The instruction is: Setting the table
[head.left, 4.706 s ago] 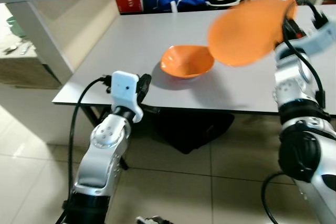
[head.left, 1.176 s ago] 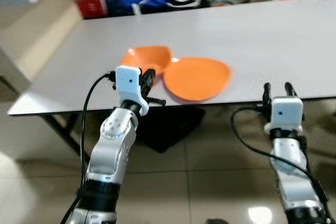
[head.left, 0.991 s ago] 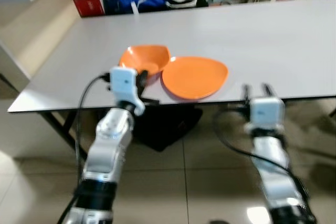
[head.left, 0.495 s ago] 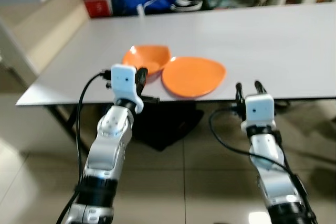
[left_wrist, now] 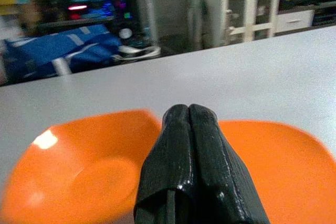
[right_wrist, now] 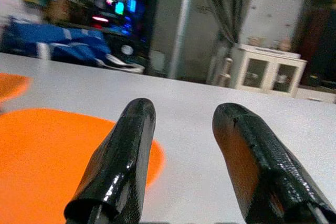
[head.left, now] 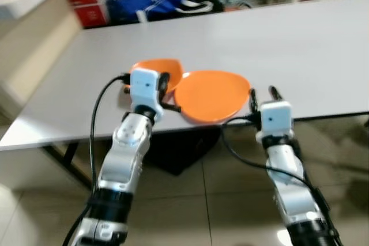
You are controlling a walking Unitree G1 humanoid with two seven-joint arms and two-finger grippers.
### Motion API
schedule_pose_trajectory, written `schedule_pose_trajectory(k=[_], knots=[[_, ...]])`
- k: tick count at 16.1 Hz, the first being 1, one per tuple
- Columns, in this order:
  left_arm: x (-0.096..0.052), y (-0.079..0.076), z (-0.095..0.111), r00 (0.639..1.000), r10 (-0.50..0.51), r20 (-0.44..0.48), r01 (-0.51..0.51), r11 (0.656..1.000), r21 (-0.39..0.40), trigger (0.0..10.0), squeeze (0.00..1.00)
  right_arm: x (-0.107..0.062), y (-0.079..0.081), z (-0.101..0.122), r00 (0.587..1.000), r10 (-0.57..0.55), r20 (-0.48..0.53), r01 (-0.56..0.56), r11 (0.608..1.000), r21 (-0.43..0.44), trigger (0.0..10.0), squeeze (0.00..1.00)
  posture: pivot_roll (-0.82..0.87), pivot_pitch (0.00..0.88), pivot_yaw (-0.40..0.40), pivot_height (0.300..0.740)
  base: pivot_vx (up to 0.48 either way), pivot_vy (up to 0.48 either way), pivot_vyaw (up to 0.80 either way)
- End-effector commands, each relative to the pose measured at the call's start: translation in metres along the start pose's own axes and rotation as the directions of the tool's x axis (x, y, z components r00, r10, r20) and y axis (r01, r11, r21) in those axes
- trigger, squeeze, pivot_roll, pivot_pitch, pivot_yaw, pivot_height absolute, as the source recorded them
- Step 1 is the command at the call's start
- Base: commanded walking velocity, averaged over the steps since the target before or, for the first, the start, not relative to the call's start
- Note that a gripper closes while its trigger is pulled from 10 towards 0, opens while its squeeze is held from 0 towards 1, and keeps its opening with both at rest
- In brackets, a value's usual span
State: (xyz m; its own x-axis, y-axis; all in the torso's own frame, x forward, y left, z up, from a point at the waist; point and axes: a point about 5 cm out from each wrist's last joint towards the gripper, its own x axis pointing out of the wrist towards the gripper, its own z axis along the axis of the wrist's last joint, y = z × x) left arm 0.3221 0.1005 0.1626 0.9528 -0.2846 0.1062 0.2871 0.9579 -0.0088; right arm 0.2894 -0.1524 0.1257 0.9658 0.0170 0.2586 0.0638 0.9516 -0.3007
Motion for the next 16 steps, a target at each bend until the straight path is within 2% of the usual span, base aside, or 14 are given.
schedule_pose_trajectory(k=[1,3,4,7,8,12,13,15,16], knots=[[0.003,-0.009,0.003,0.999,-0.042,0.01,0.042,0.999,0.008,10.0,0.0,0.0,-0.007,0.001,1.0,-0.02,0.008,0.02,1.0,-0.008,10.0,0.0,-0.23,0.0,0.142,0.74,0.48,0.0,0.0],[0.006,-0.015,0.003,0.997,-0.081,0.008,0.081,0.994,0.069,10.0,0.0,-0.001,-0.006,0.0,1.0,-0.018,0.004,0.018,1.0,-0.004,10.0,0.0,-0.23,0.0,0.145,0.74,0.48,0.0,0.0],[0.008,-0.02,0.005,0.994,-0.106,0.011,0.104,0.99,0.097,10.0,0.0,-0.001,-0.005,0.0,1.0,-0.017,0.003,0.017,1.0,-0.003,10.0,0.0,-0.22,0.0,0.149,0.74,0.0,0.0,0.0],[0.015,-0.03,0.006,0.983,-0.182,-0.018,0.183,0.981,0.069,10.0,0.0,0.0,-0.005,0.004,0.999,-0.035,0.021,0.035,0.999,0.003,10.0,0.0,-0.22,0.0,0.158,0.74,0.0,0.0,0.0],[0.028,-0.038,0.005,0.969,-0.238,-0.066,0.242,0.968,0.065,10.0,0.0,0.002,-0.007,0.008,0.998,-0.049,0.034,0.049,0.999,0.007,10.0,0.0,-0.23,0.0,0.159,0.74,0.0,0.0,0.0],[0.054,-0.041,0.009,0.943,-0.312,-0.12,0.316,0.949,0.014,10.0,0.0,-0.001,-0.012,0.009,0.997,-0.073,0.037,0.073,0.997,-0.004,10.0,0.0,-0.25,0.0,0.185,0.74,0.0,0.0,0.0],[0.06,-0.041,0.012,0.936,-0.328,-0.126,0.332,0.943,0.01,10.0,0.0,-0.002,-0.016,0.012,0.995,-0.094,0.046,0.094,0.995,-0.013,10.0,0.0,-0.26,0.0,0.195,0.74,0.0,0.0,0.0],[0.071,-0.045,0.018,0.919,-0.366,-0.144,0.364,0.93,-0.039,10.0,0.0,-0.003,-0.034,0.028,0.986,-0.139,0.095,0.144,0.989,-0.046,10.0,0.0,-0.3,0.0,0.223,0.74,0.0,0.0,0.0],[0.076,-0.049,0.017,0.907,-0.386,-0.167,0.382,0.922,-0.057,10.0,0.0,-0.006,-0.05,0.034,0.993,-0.103,0.059,0.104,0.994,-0.024,10.0,0.0,-0.33,0.0,0.235,0.74,0.0,0.0,0.0]])
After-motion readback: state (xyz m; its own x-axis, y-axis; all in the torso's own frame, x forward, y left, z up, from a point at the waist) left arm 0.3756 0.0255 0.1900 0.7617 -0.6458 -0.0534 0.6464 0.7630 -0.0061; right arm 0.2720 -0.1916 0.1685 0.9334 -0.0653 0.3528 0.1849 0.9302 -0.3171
